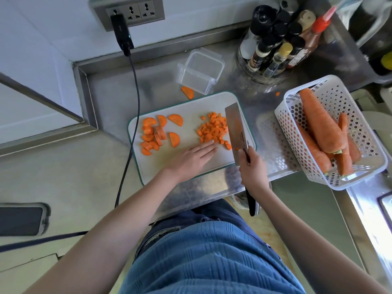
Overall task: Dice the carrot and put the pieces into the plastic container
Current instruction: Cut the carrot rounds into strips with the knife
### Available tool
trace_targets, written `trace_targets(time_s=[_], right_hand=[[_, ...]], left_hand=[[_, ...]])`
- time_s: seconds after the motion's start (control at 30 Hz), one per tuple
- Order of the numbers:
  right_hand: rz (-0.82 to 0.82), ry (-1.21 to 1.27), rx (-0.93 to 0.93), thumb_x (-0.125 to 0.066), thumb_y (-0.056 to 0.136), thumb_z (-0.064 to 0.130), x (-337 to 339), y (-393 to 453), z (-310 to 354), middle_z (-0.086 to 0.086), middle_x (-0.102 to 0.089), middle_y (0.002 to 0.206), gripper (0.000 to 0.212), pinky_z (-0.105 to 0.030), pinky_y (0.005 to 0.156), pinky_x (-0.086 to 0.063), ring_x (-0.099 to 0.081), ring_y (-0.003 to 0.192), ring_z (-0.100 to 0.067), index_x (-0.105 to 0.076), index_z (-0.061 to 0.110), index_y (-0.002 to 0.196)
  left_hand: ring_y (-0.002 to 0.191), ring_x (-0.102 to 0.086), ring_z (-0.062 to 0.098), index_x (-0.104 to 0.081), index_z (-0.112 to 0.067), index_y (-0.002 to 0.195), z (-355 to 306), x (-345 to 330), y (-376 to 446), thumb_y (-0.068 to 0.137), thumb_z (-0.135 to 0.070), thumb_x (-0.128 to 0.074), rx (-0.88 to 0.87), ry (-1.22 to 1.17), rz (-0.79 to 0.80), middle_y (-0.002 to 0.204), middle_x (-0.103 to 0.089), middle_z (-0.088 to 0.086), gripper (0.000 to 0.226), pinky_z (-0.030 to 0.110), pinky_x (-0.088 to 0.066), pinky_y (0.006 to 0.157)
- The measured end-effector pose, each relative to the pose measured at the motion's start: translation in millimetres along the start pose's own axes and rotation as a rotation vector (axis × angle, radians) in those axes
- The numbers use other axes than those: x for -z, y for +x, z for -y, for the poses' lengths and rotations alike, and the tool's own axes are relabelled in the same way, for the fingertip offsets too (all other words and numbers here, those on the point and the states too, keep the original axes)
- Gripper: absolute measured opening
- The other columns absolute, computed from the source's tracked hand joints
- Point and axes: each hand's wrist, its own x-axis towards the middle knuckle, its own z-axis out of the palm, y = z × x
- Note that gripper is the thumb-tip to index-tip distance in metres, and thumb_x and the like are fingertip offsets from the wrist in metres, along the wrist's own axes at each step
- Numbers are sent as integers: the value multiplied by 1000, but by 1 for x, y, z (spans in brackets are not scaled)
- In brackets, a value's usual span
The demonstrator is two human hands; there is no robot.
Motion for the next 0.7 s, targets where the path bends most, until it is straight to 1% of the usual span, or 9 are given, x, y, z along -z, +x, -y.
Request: trace_targets(time_s=[0.07,0.13,0.2,0.23,0.33,0.4,0.53,0.63,0.7], right_hand=[[-47,-15,-18,-38,101,32,-4,-4,0,-5,-50,65,28,-45,51,-51,-52,57,-28,-43,13,81],[-73,-27,-34,-36,101,31,-9,-7,1,-6,-51,67,27,-42,49,-47,-53,60,-32,-42,11,85],[-73,-63,-51,-34,102,30,-15,-9,1,-6,-50,67,26,-34,47,-35,-50,60,-29,-42,10,87],[-67,-83,-61,-34,102,30,-19,-10,1,-6,-51,67,27,-32,48,-33,-50,59,-29,-42,10,87],[-48,-128,-52,-32,103,30,-28,-12,3,-8,-52,67,27,-32,49,-33,-50,58,-28,-41,9,88],[-52,-123,-56,-31,103,30,-31,-11,5,-10,-52,67,26,-32,48,-34,-50,57,-28,-41,10,89],[-39,-66,-61,-33,103,32,-30,-4,11,-8,-53,68,27,-32,51,-38,-51,59,-27,-42,11,88],[-15,-20,-27,-36,102,31,-28,2,17,-3,-52,69,28,-30,51,-33,-50,61,-22,-43,10,86],[-13,-2,-20,-36,102,30,-27,6,20,-2,-52,68,27,-33,53,-40,-50,60,-23,-41,11,84]], left_hand=[[126,-45,22,-59,0,123,-2,-4,-16,77,10,-62,101,-50,-154,132,-56,10,47,37,-48,97],[116,-49,23,-61,-1,120,-7,-3,-28,75,9,-67,246,-95,-228,127,-60,10,47,39,-51,92],[104,-53,25,-64,-1,115,-9,-4,-33,75,8,-68,344,-122,-247,116,-64,10,41,42,-52,86],[99,-55,26,-66,-1,111,-10,-4,-32,76,7,-68,383,-151,-247,109,-65,9,36,43,-52,82],[82,-62,29,-71,-2,91,-6,-4,-21,76,6,-70,465,-235,-271,87,-66,8,17,39,-55,65],[75,-62,30,-71,-3,81,-4,-2,-9,76,4,-71,488,-251,-251,81,-65,8,9,39,-54,56],[76,-61,32,-67,-3,82,0,0,15,79,0,-67,494,-233,-204,81,-63,11,4,36,-50,56],[78,-61,34,-64,-4,82,-3,3,33,81,-4,-64,504,-224,-182,82,-63,13,1,36,-46,55],[76,-61,33,-62,-5,80,-6,5,39,81,-5,-64,525,-236,-219,81,-62,12,2,36,-47,54]])
